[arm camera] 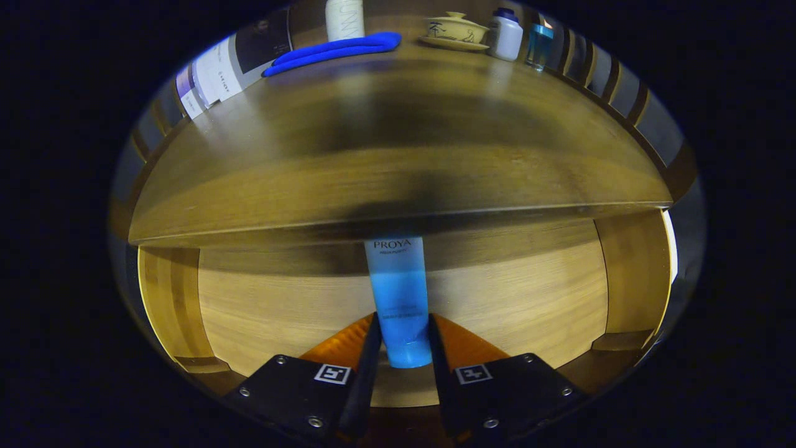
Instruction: Pull open the drawer, take out the items inside it, and place them on the countertop above the cabinet.
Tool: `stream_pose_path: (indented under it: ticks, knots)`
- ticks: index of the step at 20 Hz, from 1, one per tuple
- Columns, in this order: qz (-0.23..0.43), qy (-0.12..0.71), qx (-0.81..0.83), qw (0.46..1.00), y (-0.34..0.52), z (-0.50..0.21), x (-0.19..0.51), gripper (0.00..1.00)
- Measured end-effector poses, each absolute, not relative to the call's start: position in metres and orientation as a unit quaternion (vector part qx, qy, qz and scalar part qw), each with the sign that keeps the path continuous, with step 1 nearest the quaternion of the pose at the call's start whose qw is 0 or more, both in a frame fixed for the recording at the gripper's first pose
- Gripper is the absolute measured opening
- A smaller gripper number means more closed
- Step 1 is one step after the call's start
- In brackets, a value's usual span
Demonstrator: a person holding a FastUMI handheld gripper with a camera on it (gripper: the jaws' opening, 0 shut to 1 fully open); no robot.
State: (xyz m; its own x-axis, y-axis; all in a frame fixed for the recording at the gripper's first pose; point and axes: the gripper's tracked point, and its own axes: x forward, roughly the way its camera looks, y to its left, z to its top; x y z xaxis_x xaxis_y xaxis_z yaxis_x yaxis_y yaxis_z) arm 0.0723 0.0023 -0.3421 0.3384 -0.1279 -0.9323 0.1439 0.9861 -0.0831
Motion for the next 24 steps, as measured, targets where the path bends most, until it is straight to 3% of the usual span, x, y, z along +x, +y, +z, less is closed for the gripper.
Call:
stream_pose_path:
  ticks: [3, 24]
  knots:
    - [-0.089, 0.568, 0.000, 0.818, 0.003, -0.342, 0.070, 0.40]
    - [-0.075, 0.530, -0.087, 0.840, 0.024, -0.270, 0.013, 0.40]
